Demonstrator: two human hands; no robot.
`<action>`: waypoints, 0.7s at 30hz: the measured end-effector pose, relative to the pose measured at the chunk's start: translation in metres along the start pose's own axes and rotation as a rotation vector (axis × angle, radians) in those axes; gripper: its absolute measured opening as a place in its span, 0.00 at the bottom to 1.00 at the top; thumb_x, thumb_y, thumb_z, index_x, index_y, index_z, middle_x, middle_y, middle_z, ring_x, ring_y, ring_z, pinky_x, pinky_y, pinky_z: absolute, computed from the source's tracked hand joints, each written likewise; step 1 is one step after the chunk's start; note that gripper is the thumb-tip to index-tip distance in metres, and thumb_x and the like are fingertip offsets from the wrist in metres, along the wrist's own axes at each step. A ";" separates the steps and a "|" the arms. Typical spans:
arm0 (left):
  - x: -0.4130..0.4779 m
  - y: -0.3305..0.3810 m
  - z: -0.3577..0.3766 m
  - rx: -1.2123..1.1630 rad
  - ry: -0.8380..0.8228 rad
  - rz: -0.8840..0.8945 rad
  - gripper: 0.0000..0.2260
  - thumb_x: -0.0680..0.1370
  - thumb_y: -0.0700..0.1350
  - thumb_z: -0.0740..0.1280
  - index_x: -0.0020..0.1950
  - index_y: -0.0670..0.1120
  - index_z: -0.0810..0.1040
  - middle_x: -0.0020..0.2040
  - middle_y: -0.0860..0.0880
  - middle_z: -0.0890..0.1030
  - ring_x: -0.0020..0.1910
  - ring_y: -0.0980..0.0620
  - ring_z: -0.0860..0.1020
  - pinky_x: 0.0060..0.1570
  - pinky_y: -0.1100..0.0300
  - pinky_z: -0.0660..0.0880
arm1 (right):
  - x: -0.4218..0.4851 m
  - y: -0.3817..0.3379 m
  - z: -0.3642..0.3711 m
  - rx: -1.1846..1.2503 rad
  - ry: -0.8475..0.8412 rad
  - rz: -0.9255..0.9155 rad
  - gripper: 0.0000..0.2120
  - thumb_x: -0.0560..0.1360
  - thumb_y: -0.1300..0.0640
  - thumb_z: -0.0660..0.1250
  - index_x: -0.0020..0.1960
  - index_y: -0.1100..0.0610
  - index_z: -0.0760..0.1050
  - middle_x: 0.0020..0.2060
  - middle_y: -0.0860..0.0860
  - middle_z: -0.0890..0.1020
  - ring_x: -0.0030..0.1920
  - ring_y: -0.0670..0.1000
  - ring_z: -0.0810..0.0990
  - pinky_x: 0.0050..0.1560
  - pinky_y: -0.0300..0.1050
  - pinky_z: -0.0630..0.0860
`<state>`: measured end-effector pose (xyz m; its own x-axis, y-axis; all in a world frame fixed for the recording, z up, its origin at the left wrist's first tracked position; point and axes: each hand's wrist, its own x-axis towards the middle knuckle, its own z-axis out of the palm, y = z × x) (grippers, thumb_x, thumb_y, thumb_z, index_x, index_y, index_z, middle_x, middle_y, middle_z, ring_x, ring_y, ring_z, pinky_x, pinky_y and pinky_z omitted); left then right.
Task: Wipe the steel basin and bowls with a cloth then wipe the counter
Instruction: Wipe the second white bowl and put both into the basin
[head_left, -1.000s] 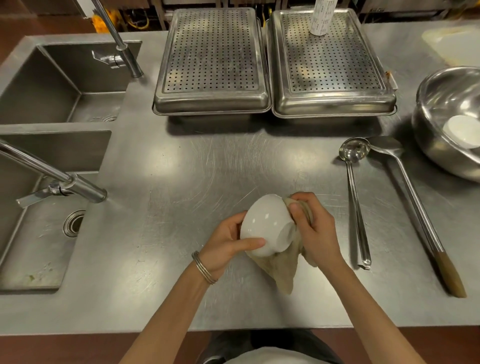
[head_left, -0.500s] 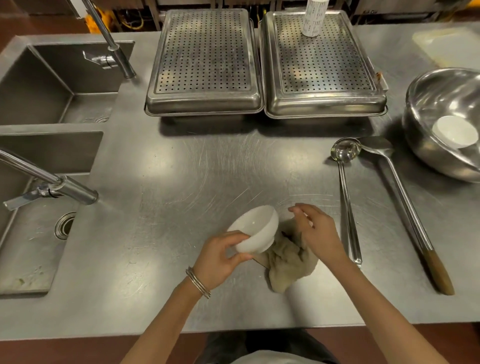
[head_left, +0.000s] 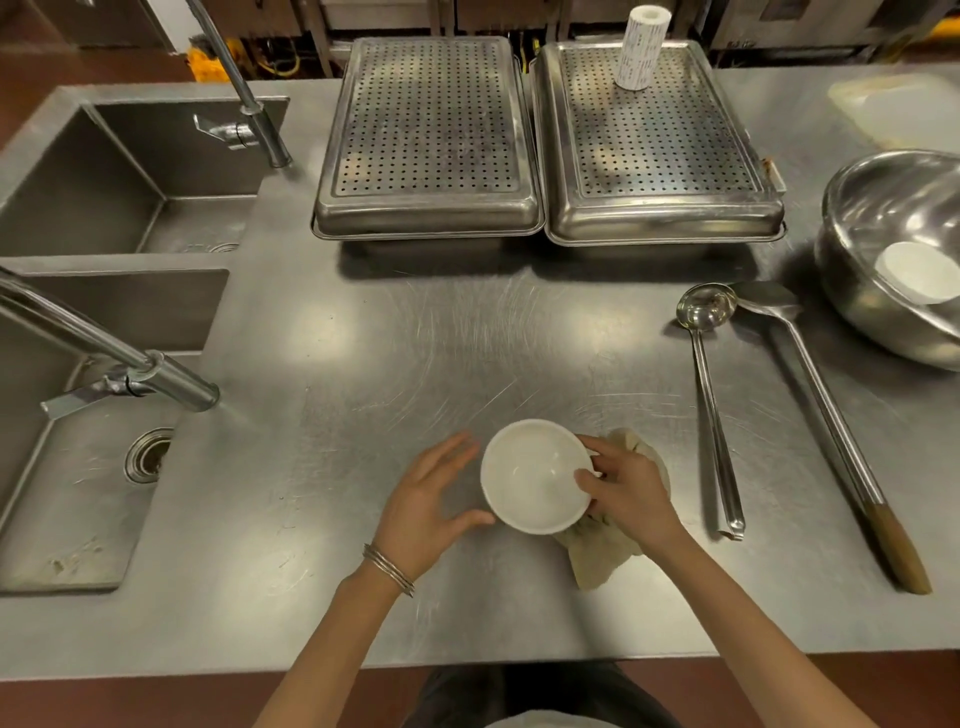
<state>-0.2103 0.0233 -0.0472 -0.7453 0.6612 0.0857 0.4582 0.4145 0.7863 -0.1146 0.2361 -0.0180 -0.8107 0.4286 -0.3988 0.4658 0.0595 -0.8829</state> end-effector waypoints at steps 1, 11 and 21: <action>-0.002 0.006 -0.003 -0.171 -0.031 -0.170 0.30 0.68 0.52 0.74 0.67 0.53 0.68 0.67 0.52 0.71 0.65 0.58 0.69 0.65 0.66 0.66 | -0.003 0.001 0.000 0.007 0.032 -0.016 0.21 0.74 0.70 0.64 0.64 0.56 0.73 0.46 0.52 0.81 0.44 0.46 0.78 0.30 0.34 0.77; 0.005 0.044 -0.008 -0.853 -0.165 -0.598 0.17 0.74 0.34 0.67 0.61 0.44 0.75 0.55 0.47 0.80 0.49 0.55 0.80 0.37 0.58 0.80 | -0.039 -0.008 0.003 0.086 0.124 -0.066 0.23 0.72 0.68 0.68 0.52 0.39 0.73 0.47 0.44 0.81 0.48 0.43 0.79 0.44 0.37 0.80; 0.000 0.093 0.021 -0.854 -0.207 -0.559 0.17 0.73 0.32 0.68 0.57 0.48 0.77 0.49 0.53 0.82 0.46 0.57 0.82 0.35 0.59 0.79 | -0.080 0.009 -0.046 0.188 0.156 -0.009 0.20 0.72 0.65 0.70 0.61 0.49 0.76 0.50 0.51 0.83 0.50 0.50 0.81 0.40 0.46 0.82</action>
<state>-0.1576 0.0747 0.0135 -0.6109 0.6391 -0.4672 -0.4823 0.1675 0.8598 -0.0293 0.2441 0.0174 -0.7434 0.5636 -0.3603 0.3725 -0.0986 -0.9228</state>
